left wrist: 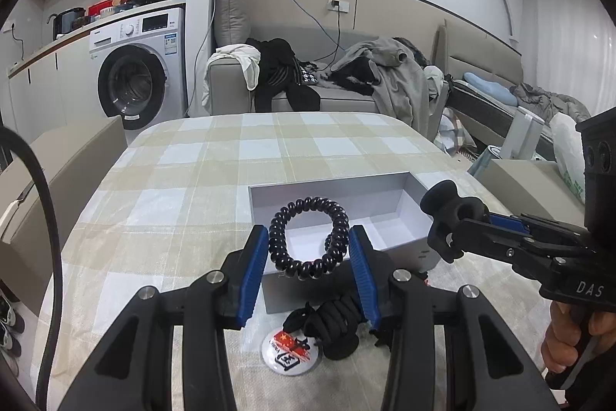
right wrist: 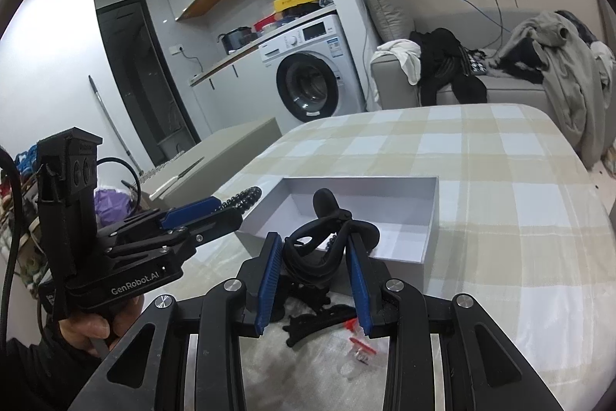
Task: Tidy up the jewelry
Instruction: 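Lower the bracelet and hair tie into the grey box and open both grippers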
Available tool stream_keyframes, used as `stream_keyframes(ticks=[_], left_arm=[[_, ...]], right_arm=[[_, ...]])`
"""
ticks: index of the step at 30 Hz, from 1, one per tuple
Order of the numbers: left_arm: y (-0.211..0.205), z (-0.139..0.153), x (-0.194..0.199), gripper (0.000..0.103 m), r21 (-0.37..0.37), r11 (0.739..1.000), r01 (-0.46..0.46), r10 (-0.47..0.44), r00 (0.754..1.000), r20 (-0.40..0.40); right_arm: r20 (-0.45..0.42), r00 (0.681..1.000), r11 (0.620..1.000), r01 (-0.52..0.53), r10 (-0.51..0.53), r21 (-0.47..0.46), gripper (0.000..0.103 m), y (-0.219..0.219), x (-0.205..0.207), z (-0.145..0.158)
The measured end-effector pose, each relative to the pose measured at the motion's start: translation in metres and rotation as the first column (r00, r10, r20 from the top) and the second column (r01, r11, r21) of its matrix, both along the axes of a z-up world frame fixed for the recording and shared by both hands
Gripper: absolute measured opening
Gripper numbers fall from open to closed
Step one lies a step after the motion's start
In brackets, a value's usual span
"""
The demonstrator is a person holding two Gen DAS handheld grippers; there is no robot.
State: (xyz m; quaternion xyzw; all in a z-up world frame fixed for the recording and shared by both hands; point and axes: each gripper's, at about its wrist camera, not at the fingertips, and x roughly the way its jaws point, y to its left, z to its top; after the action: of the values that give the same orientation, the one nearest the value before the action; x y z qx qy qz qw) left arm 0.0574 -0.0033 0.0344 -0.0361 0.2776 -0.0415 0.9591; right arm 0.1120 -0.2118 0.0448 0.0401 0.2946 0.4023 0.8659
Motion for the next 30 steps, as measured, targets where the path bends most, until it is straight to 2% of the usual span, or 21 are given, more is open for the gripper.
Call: stream_keyframes(ticks=[10, 21, 25, 30], left_arm=[[-0.006, -0.011, 0.013, 0.037, -0.002, 1.0, -0.006, 0.006, 1.0, -0.027], [-0.009, -0.011, 0.02, 0.037, 0.002, 1.0, -0.017, 0.017, 0.999, -0.044], [-0.009, -0.011, 0.022, 0.038, 0.001, 1.0, -0.02, 0.02, 0.999, -0.045], [-0.012, -0.011, 0.02, 0.045, 0.014, 1.0, 0.016, -0.015, 0.998, -0.056]], right_arm=[[-0.023, 0.999, 0.999, 0.044, -0.044, 0.024, 0.033, -0.002, 0.017, -0.002], [-0.068, 0.994, 0.996, 0.087, -0.086, 0.02, 0.033, 0.002, 0.035, -0.007], [-0.079, 0.994, 0.997, 0.08, -0.079, 0.008, 0.035, 0.006, 0.037, -0.011], [-0.051, 0.997, 0.998, 0.066, -0.065, 0.003, 0.041, 0.006, 0.033, -0.007]])
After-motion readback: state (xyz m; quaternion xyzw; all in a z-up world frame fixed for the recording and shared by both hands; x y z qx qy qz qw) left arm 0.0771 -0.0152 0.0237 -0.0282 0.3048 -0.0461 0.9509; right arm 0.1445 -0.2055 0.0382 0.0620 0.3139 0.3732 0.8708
